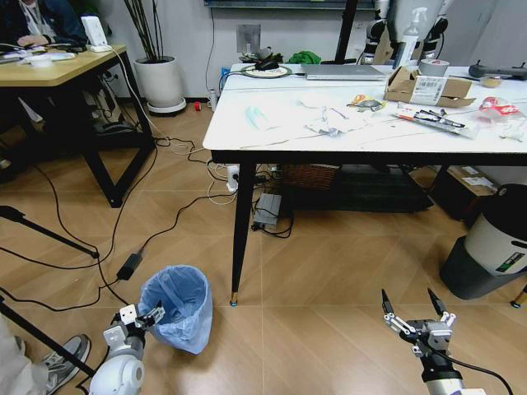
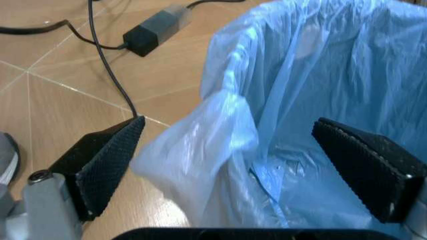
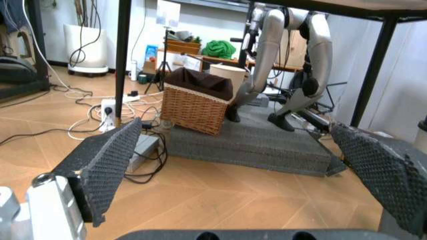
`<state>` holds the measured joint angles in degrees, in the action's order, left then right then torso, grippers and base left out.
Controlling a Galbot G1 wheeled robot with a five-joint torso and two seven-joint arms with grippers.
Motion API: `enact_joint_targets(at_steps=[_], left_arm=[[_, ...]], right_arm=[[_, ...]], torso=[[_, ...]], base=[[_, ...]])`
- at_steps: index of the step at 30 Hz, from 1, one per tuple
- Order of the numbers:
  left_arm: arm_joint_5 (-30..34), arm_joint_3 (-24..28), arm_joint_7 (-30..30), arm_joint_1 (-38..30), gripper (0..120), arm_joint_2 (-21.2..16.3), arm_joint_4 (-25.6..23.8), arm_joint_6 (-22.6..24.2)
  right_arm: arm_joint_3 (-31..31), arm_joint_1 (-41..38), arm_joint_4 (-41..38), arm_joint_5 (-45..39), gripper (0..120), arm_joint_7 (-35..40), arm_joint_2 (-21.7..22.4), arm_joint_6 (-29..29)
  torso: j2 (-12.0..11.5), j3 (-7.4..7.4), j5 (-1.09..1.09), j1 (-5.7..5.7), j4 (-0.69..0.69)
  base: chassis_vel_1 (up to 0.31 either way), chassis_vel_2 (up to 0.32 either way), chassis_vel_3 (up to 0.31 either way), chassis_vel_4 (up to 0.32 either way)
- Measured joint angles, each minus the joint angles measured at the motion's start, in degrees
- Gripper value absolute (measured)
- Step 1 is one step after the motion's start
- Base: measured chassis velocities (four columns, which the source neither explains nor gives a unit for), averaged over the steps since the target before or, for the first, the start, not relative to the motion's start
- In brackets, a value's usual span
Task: Pick up the trash bin and place the trash from the table into it.
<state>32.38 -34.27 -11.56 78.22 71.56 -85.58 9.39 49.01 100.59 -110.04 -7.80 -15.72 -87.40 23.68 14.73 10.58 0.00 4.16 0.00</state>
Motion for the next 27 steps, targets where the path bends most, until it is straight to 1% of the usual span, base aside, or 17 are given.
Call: enact_joint_targets(at_steps=[2, 3, 4, 10, 11, 17, 18, 19, 22, 23, 24, 27], left_arm=[[0.05, 0.03, -0.05, -0.42, 95, 0.03, 0.1, 0.09], [0.07, 0.13, -0.07, -0.67, 91, 0.04, 0.33, 0.12], [0.07, 0.13, -0.07, -0.67, 91, 0.04, 0.33, 0.12], [-0.04, 0.51, 0.21, -1.16, 68, 0.48, 1.8, 0.13], [-0.04, 0.51, 0.21, -1.16, 68, 0.48, 1.8, 0.13], [-0.01, 0.72, 0.46, -1.64, 41, 0.69, 2.42, 0.17], [-0.01, 0.72, 0.46, -1.64, 41, 0.69, 2.42, 0.17], [0.06, 0.74, 0.51, -1.72, 38, 0.72, 2.49, 0.22], [0.13, 0.73, 0.72, -1.78, 23, 0.85, 2.56, 0.25], [0.13, 0.73, 0.72, -1.78, 23, 0.85, 2.56, 0.25], [0.12, 0.7, 0.83, -1.73, 19, 0.87, 2.56, 0.26], [0.13, 0.58, 1.3, -1.45, 6, 1.03, 2.49, 0.26]], right_arm=[[-0.11, -0.22, 0.05, 0.0, 100, 0.02, -0.04, -0.18], [-0.21, -0.35, 0.05, 0.0, 100, 0.02, -0.06, -0.28], [-0.21, -0.35, 0.05, 0.0, 100, 0.02, -0.06, -0.28], [-0.32, -0.71, 0.0, -0.1, 100, 0.07, 0.06, -0.77], [-0.32, -0.71, 0.0, -0.1, 100, 0.07, 0.06, -0.77], [-0.32, -0.83, -0.29, -0.21, 100, 0.09, 0.24, -1.07], [-0.32, -0.83, -0.29, -0.21, 100, 0.09, 0.24, -1.07], [-0.32, -0.85, -0.31, -0.21, 100, 0.09, 0.25, -1.11], [-0.34, -0.93, -0.35, -0.23, 100, 0.11, 0.33, -1.2], [-0.34, -0.93, -0.35, -0.23, 100, 0.11, 0.33, -1.2], [-0.34, -0.96, -0.36, -0.24, 100, 0.11, 0.37, -1.23], [-0.34, -1.05, -0.36, -0.29, 100, 0.12, 0.55, -1.34]], torso=[[0.0, 0.0, 0.0, 0.0, 0.0], [0.0, 0.0, 0.0, 0.0, 0.0], [0.0, 0.0, 0.0, 0.0, 0.0], [0.01, 0.0, 0.0, 0.0, 0.0], [0.01, 0.0, 0.0, 0.0, 0.0], [0.02, 0.0, 0.02, 0.0, 0.0], [0.02, 0.0, 0.02, 0.0, 0.0], [0.02, 0.0, 0.02, 0.0, 0.0], [0.02, 0.0, 0.02, 0.0, 0.0], [0.02, 0.0, 0.02, 0.0, 0.0], [0.02, 0.0, 0.02, 0.0, 0.0], [0.02, 0.01, 0.02, 0.0, 0.0]], base=[[0.0, 0.0, 0.0, 0.0], [0.0, 0.0, 0.0, 0.0], [0.0, 0.0, 0.0, 0.0], [0.0, 0.0, 0.0, 0.0], [0.0, 0.0, 0.0, 0.0], [0.0, 0.0, 0.0, 0.0], [0.0, 0.0, 0.0, 0.0], [0.0, 0.0, 0.0, 0.0], [0.0, 0.0, 0.0, 0.0], [0.0, 0.0, 0.0, 0.0], [0.0, 0.0, 0.0, 0.0], [0.0, 0.0, 0.0, 0.0]])
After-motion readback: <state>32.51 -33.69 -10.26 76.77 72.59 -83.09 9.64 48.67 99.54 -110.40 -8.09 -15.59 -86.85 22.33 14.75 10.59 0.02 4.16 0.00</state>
